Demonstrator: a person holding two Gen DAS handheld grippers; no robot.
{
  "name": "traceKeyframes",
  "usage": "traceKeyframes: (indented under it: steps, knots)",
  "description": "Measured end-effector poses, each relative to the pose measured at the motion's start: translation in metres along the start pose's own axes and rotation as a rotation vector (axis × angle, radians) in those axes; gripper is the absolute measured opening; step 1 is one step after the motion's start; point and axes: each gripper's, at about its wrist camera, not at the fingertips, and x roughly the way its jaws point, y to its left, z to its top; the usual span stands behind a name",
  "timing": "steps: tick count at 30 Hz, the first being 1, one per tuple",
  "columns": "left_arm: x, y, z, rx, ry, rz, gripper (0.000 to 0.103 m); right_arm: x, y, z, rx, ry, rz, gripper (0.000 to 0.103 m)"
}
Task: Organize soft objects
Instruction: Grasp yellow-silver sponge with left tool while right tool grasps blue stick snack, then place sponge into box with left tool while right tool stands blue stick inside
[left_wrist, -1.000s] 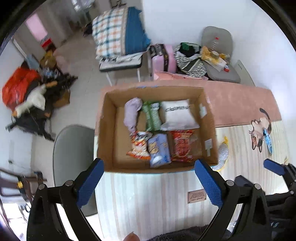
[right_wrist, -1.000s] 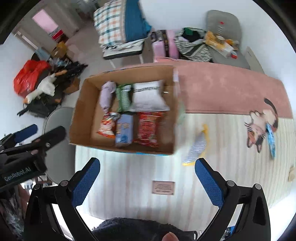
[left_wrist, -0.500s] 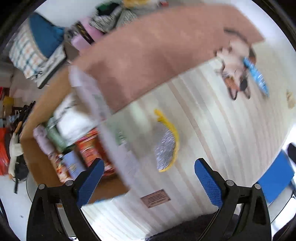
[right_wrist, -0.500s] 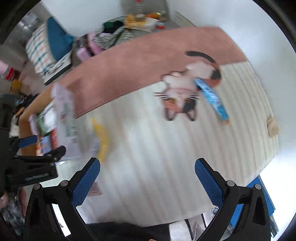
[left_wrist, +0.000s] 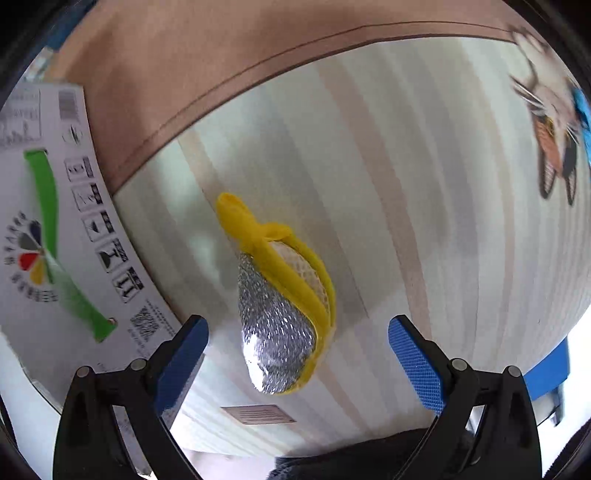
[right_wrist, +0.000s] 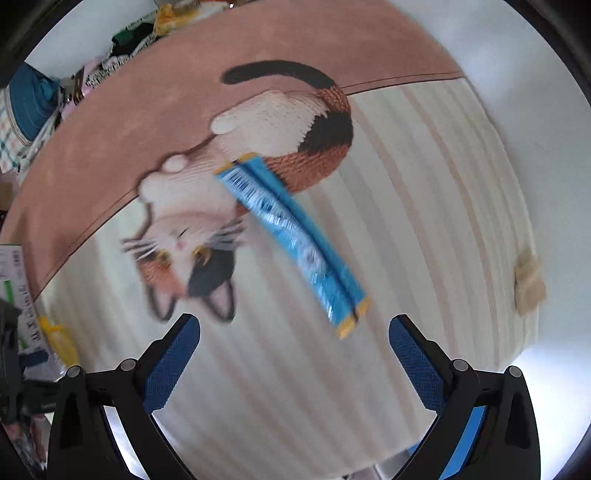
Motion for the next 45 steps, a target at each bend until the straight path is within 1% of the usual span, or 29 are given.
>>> traceKeyframes:
  steps: [3, 5, 6, 8, 9, 10, 11, 12, 13, 14, 17, 18, 19, 21, 25, 27, 29, 30, 31, 33, 34, 35, 37, 38, 41, 42, 43, 45]
  knots:
    - [0.006, 0.003, 0.003, -0.029, 0.019, -0.037, 0.1, 0.025, 0.002, 0.024, -0.034, 0.03, -0.004, 0.103]
    - [0.008, 0.003, 0.004, -0.04, 0.022, -0.056, 0.099, 0.044, 0.006, 0.038, -0.054, 0.067, -0.004, 0.102]
    - [0.009, 0.002, 0.005, -0.041, 0.024, -0.057, 0.084, 0.05, 0.007, 0.043, -0.058, 0.081, -0.015, 0.101]
    - [0.012, 0.001, 0.004, -0.044, 0.028, -0.048, 0.057, 0.064, 0.01, 0.051, -0.073, 0.112, -0.029, 0.093]
    - [0.012, -0.001, 0.005, -0.05, 0.028, -0.073, 0.049, 0.069, 0.01, 0.054, -0.075, 0.122, -0.038, 0.085]
    - [0.012, -0.002, 0.005, -0.053, 0.033, -0.082, 0.048, 0.075, 0.01, 0.057, -0.075, 0.136, -0.049, 0.08]
    - [0.011, -0.002, 0.004, -0.059, 0.021, -0.067, 0.046, 0.075, 0.009, 0.058, -0.068, 0.136, -0.039, 0.076]
    - [0.008, -0.003, 0.002, -0.062, -0.002, -0.055, 0.045, 0.074, 0.008, 0.059, -0.059, 0.137, -0.02, 0.063]
    - [0.006, -0.005, 0.001, -0.062, -0.01, -0.053, 0.045, 0.073, 0.008, 0.059, -0.05, 0.144, 0.003, 0.04]
    - [0.003, -0.005, 0.001, -0.072, -0.019, -0.059, 0.044, 0.071, 0.008, 0.059, -0.038, 0.151, 0.023, 0.03]
    - [-0.012, -0.003, -0.012, -0.088, -0.08, -0.074, 0.044, 0.069, 0.014, 0.055, -0.032, 0.163, 0.005, 0.016]
    - [-0.021, -0.003, -0.018, -0.09, -0.106, -0.092, 0.044, 0.066, 0.017, 0.053, -0.03, 0.158, 0.003, 0.014]
    - [-0.028, -0.001, -0.023, -0.096, -0.126, -0.107, 0.044, 0.061, 0.021, 0.048, -0.024, 0.152, 0.019, 0.014]
    - [-0.047, 0.003, -0.035, -0.109, -0.18, -0.128, 0.044, 0.05, 0.029, 0.039, -0.018, 0.147, 0.075, 0.013]
    - [-0.094, 0.023, -0.073, -0.126, -0.318, -0.172, 0.044, 0.004, 0.07, 0.012, -0.075, 0.083, 0.161, 0.013]
    - [-0.117, 0.039, -0.09, -0.136, -0.376, -0.177, 0.044, -0.024, 0.099, -0.006, -0.119, 0.048, 0.211, 0.013]
    - [-0.141, 0.062, -0.111, -0.158, -0.44, -0.181, 0.044, -0.058, 0.136, -0.029, -0.177, 0.008, 0.264, 0.013]
    - [-0.157, 0.07, -0.115, -0.17, -0.459, -0.186, 0.044, -0.076, 0.156, -0.04, -0.207, -0.008, 0.292, 0.013]
    - [-0.171, 0.084, -0.116, -0.181, -0.48, -0.192, 0.044, -0.09, 0.178, -0.049, -0.229, -0.017, 0.313, 0.013]
    - [-0.189, 0.117, -0.134, -0.211, -0.52, -0.192, 0.044, -0.118, 0.221, -0.079, -0.283, -0.038, 0.36, 0.013]
    - [-0.193, 0.131, -0.142, -0.22, -0.532, -0.19, 0.044, -0.135, 0.248, -0.092, -0.32, -0.05, 0.38, 0.013]
    - [-0.196, 0.149, -0.15, -0.236, -0.544, -0.188, 0.044, -0.144, 0.266, -0.102, -0.343, -0.055, 0.392, 0.013]
    - [-0.197, 0.184, -0.162, -0.265, -0.557, -0.177, 0.044, -0.158, 0.314, -0.123, -0.388, -0.06, 0.413, 0.013]
    - [-0.195, 0.2, -0.167, -0.281, -0.557, -0.167, 0.044, -0.162, 0.33, -0.133, -0.401, -0.063, 0.414, 0.013]
    - [-0.18, 0.247, -0.178, -0.337, -0.548, -0.147, 0.044, -0.166, 0.383, -0.145, -0.426, -0.059, 0.413, 0.013]
    - [-0.172, 0.266, -0.18, -0.359, -0.538, -0.15, 0.044, -0.166, 0.392, -0.147, -0.427, -0.059, 0.408, 0.013]
    - [-0.166, 0.276, -0.181, -0.373, -0.529, -0.149, 0.044, -0.162, 0.41, -0.148, -0.419, -0.061, 0.394, 0.013]
    - [-0.152, 0.302, -0.18, -0.407, -0.507, -0.144, 0.044, -0.154, 0.434, -0.148, -0.409, -0.055, 0.362, 0.013]
